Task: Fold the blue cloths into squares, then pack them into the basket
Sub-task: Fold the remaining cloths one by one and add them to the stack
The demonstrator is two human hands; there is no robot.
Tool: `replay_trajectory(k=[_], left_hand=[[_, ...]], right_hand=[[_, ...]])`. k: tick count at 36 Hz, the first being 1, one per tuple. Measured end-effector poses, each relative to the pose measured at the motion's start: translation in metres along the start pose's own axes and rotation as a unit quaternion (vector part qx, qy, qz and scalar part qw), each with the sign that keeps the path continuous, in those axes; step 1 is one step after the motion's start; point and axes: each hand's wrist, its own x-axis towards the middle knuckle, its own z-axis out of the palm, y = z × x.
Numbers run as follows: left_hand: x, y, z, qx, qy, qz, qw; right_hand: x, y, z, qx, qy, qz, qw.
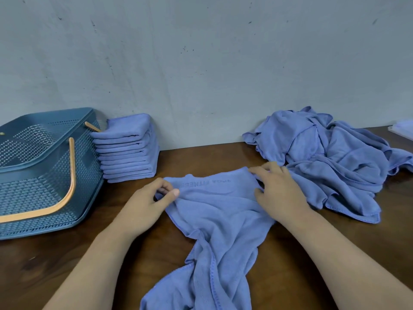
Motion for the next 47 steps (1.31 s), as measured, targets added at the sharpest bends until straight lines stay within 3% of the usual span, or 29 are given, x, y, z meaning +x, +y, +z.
replay_trajectory(k=[3,7,13,28,36,42,47], left_hand=[[0.001,0.001,0.006,0.073,0.033,0.025,0.997],[0.002,-0.005,0.013,0.177,0.026,0.015,0.984],[0.019,0.007,0.032,0.204,-0.02,-0.037,0.978],[0.124,-0.01,0.046,0.302,-0.131,-0.053,0.943],[0.141,-0.019,0.045,0.272,-0.117,-0.046,0.954],[0.13,-0.015,0.046,0.163,0.014,0.03,0.986],[0.104,-0.009,0.042,0.137,0.086,0.088,0.983]], right_hand=[[-0.001,-0.004,0.001,0.027,-0.022,-0.101,0.994],[0.0,-0.015,0.002,0.053,-0.181,-0.09,0.978],[0.027,-0.018,0.019,-0.043,-0.191,-0.047,0.98],[0.126,0.009,0.044,-0.078,-0.252,-0.033,0.964],[0.136,0.016,0.056,-0.048,-0.213,-0.041,0.975],[0.127,0.012,0.053,0.028,0.003,-0.097,0.995],[0.097,0.002,0.044,0.136,0.072,-0.077,0.985]])
